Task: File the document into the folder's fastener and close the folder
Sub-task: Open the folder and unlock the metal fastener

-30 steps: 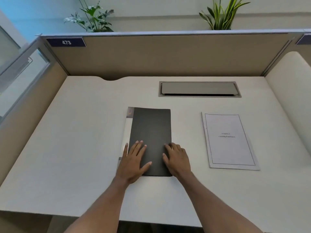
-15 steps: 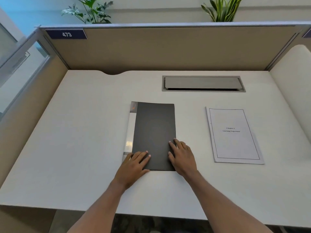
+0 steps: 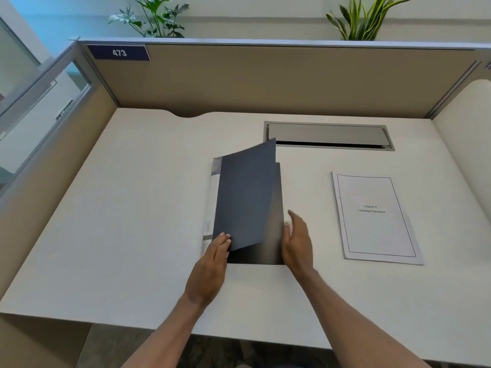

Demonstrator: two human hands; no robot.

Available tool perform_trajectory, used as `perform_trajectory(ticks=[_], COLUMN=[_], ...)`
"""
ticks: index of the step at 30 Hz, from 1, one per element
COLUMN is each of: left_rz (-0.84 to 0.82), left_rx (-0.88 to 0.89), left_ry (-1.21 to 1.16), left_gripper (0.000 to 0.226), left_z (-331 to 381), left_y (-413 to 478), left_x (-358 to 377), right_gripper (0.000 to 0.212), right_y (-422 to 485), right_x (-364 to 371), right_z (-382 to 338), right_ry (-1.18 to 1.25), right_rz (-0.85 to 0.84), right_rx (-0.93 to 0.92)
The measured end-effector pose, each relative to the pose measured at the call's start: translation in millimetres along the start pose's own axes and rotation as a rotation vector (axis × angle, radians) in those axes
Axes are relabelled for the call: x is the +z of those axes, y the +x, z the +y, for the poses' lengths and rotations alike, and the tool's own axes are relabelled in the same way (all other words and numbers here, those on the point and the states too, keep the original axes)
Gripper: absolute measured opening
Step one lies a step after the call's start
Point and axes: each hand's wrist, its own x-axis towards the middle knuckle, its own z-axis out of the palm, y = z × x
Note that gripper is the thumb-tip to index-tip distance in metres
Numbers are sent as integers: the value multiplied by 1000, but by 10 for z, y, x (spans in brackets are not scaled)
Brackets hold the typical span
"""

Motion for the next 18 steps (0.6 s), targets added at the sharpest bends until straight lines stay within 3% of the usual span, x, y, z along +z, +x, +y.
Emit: perform_trajectory(ticks=[3, 6, 10, 15, 18], left_rz=[36, 111, 307, 579, 638], left_rx=[-99, -195, -409, -729, -937], left_ry=[-268, -459, -499, -437, -550], left_gripper=[48, 44, 19, 19, 13], left_z=[55, 64, 114, 37, -131], left_y=[-28, -78, -149, -99, -64], left_x=[-54, -84, -92, -141, -133], right_gripper=[57, 67, 71, 71, 71], right_y=[-78, -140, -166, -134, -123], right_x=[165, 328, 383, 291, 208], right_z=[3, -38, -19, 50, 121], right_ry=[-376, -594, -740, -779, -793], right_rz=[-269, -392, -420, -409, -393], right_rx=[-220, -277, -271, -246, -232])
